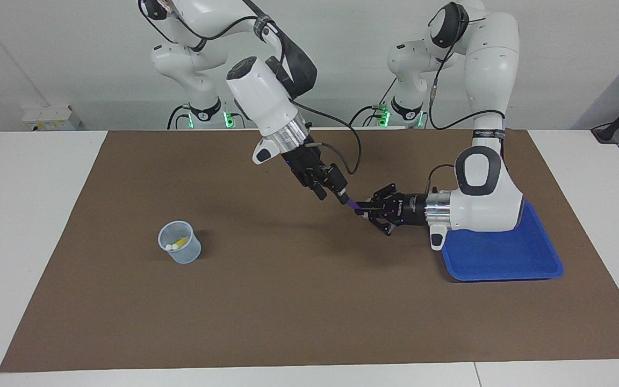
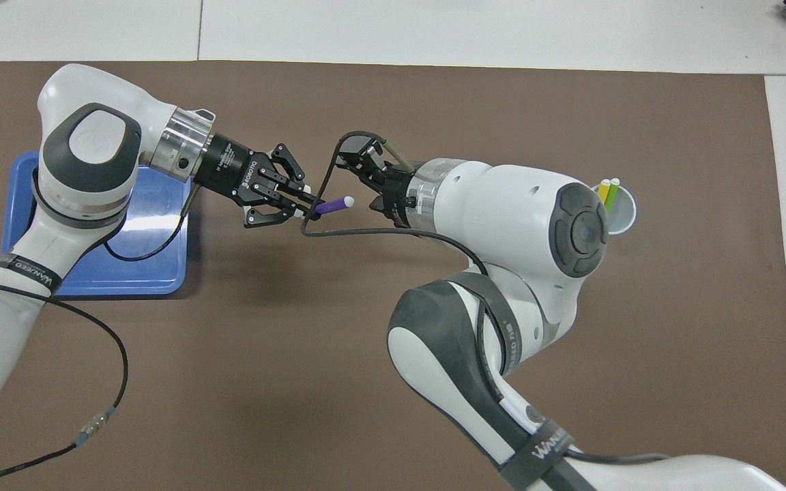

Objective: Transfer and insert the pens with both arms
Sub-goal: 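Grasp the purple pen tip with the right gripper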

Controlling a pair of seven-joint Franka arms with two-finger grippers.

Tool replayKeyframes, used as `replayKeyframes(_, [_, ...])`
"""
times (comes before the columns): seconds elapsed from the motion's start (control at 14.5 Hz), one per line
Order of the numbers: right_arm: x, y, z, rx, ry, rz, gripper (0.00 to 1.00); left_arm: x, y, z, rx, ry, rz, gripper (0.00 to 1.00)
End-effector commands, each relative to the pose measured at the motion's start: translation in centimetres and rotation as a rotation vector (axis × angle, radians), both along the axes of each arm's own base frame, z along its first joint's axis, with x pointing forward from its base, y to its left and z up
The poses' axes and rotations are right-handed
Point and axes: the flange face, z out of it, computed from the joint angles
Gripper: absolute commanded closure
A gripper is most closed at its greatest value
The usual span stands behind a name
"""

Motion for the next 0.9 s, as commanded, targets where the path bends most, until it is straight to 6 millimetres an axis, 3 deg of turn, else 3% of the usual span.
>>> replayKeyframes(0.0, [0.2,0.9,-0.1,0.018,0.0,-0.007,0.27,-0.7,-0.3,0.7,0.012,0.016,0.037,1.0])
replayKeyframes(0.69, [-0.5,2.1,-0.5,0.014,0.007,0.017,0.58,-0.6,-0.2,0.9,0.016,0.01,0.04,1.0])
replayKeyframes(0.83, [-0.5,2.1,-0.5,0.012,0.005,0.018,0.77,-0.6,-0.1,0.9,0.016,0.01,0.042,1.0])
